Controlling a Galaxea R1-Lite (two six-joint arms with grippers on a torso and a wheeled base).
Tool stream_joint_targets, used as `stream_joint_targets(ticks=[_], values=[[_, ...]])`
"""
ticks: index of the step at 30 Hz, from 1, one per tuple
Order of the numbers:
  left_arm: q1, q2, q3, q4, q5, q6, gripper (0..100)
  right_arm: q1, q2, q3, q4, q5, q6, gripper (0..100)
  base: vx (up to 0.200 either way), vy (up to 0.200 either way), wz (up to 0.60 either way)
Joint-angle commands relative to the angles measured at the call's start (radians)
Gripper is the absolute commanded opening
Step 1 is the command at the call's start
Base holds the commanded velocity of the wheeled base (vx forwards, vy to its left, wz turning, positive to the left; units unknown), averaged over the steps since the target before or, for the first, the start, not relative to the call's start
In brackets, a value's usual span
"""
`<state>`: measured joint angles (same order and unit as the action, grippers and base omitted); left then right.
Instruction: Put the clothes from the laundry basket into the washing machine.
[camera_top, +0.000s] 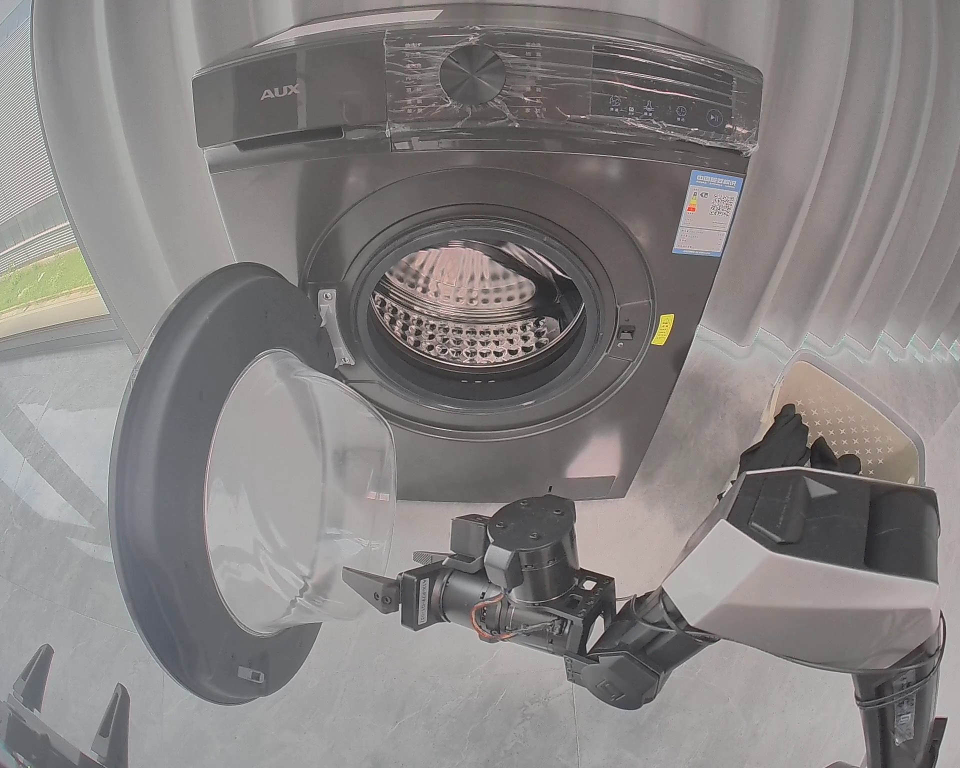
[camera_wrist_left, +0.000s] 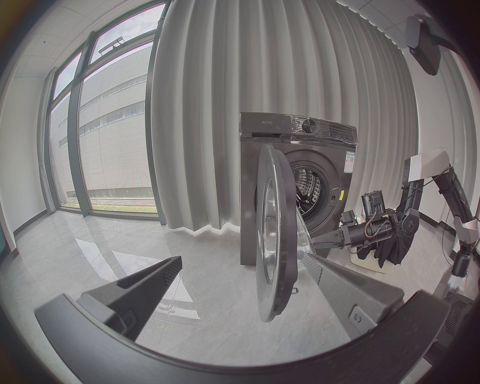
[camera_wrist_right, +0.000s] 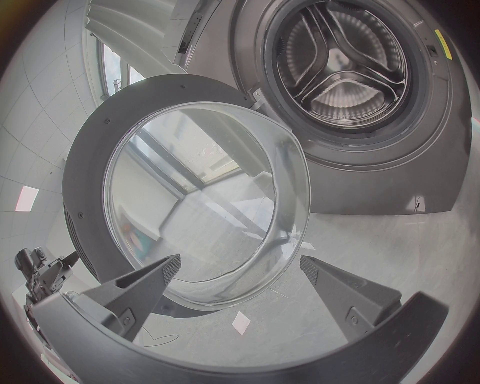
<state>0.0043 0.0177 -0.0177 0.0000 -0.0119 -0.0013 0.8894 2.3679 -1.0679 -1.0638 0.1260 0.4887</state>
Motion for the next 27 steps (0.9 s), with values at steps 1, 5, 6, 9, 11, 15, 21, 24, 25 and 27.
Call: stream_joint_targets(ticks=[1, 5, 6, 9, 11, 15, 21, 24, 25, 27], values=[[0.0, -0.018, 0.018, 0.0, 0.0, 0.0, 100, 0.011, 0.016, -0.012, -0.004, -0.006, 0.001, 100, 0.0, 0.0, 0.0], [0.0, -0.018, 0.018, 0.0, 0.0, -0.002, 100, 0.008, 0.004, -0.009, -0.01, -0.008, 0.007, 100, 0.0, 0.0, 0.0], [0.0, -0.018, 0.018, 0.0, 0.0, -0.002, 100, 0.006, 0.002, -0.007, -0.01, -0.008, 0.016, 100, 0.0, 0.0, 0.0], [0.0, -0.018, 0.018, 0.0, 0.0, -0.002, 100, 0.006, -0.018, -0.004, -0.007, -0.011, 0.03, 100, 0.0, 0.0, 0.0], [0.0, -0.018, 0.018, 0.0, 0.0, -0.002, 100, 0.002, -0.019, -0.001, -0.005, -0.019, 0.03, 100, 0.0, 0.0, 0.0], [0.0, -0.018, 0.018, 0.0, 0.0, -0.002, 100, -0.013, -0.05, 0.052, -0.007, -0.043, 0.028, 100, 0.0, 0.0, 0.0], [0.0, -0.018, 0.018, 0.0, 0.0, 0.0, 100, -0.076, -0.228, 0.226, -0.01, -0.065, -0.042, 100, 0.0, 0.0, 0.0], [0.0, -0.018, 0.018, 0.0, 0.0, 0.0, 100, -0.093, -0.338, 0.333, -0.027, -0.078, -0.075, 100, 0.0, 0.0, 0.0], [0.0, -0.018, 0.018, 0.0, 0.0, 0.0, 100, -0.101, -0.374, 0.378, -0.048, -0.08, -0.084, 100, 0.0, 0.0, 0.0], [0.0, -0.018, 0.018, 0.0, 0.0, 0.0, 100, -0.115, -0.435, 0.46, -0.107, -0.08, -0.099, 100, 0.0, 0.0, 0.0]])
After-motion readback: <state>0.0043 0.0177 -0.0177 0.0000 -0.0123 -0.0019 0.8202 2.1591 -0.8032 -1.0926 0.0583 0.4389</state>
